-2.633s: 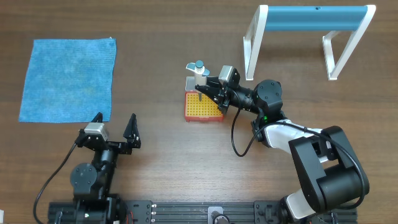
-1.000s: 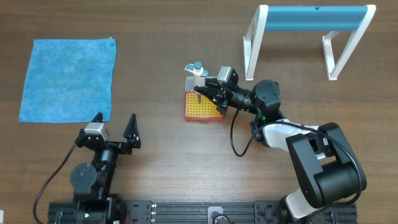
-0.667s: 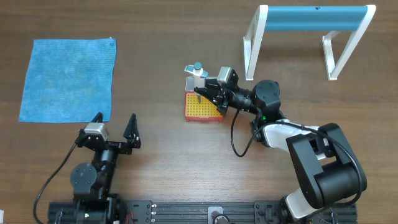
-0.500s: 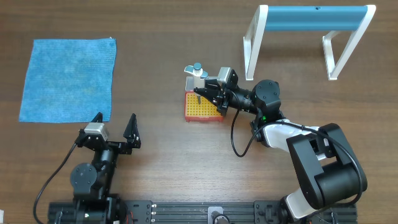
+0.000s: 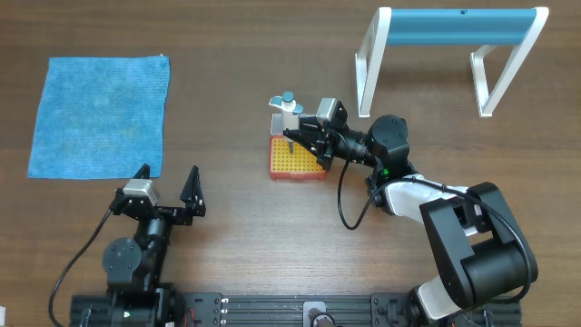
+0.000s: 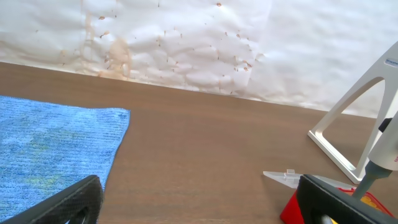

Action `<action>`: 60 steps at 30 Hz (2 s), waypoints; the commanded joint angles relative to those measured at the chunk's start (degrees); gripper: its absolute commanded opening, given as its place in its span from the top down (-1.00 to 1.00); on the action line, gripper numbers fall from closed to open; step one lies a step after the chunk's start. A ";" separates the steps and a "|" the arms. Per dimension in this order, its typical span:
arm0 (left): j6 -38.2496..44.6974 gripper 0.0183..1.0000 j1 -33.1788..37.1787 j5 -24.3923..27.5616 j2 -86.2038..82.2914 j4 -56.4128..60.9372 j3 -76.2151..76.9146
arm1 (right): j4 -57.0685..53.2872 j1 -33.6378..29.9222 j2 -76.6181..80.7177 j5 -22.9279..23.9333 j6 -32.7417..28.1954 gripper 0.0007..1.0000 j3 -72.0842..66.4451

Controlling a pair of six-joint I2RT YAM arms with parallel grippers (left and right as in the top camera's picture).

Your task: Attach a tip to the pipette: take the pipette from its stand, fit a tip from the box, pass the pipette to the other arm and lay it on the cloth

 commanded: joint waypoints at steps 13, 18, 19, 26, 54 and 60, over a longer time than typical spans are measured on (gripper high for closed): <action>-0.90 -1.00 -0.17 -0.61 -0.33 -0.28 -0.15 | -4.46 0.39 1.38 -0.39 -6.01 0.85 -0.15; -0.90 -0.99 -0.17 -0.61 -0.33 -0.28 -0.15 | -5.01 0.42 1.97 -0.42 -7.17 0.85 -0.24; -0.90 -0.99 -0.17 -0.59 -0.33 -0.28 -0.15 | -5.60 0.46 2.12 -0.42 -7.87 0.85 -0.31; -0.90 -1.00 -0.17 -0.61 -0.33 -0.28 -0.15 | -7.48 0.46 2.73 -0.42 -10.78 0.85 -0.81; -0.90 -0.99 -0.17 -0.59 -0.33 -0.28 -0.15 | -23.26 0.39 -12.76 -0.79 -4.02 0.85 11.85; -0.90 -1.00 -0.17 -0.59 -0.33 -0.28 -0.15 | -35.34 0.39 -16.90 -0.35 -4.02 0.85 21.90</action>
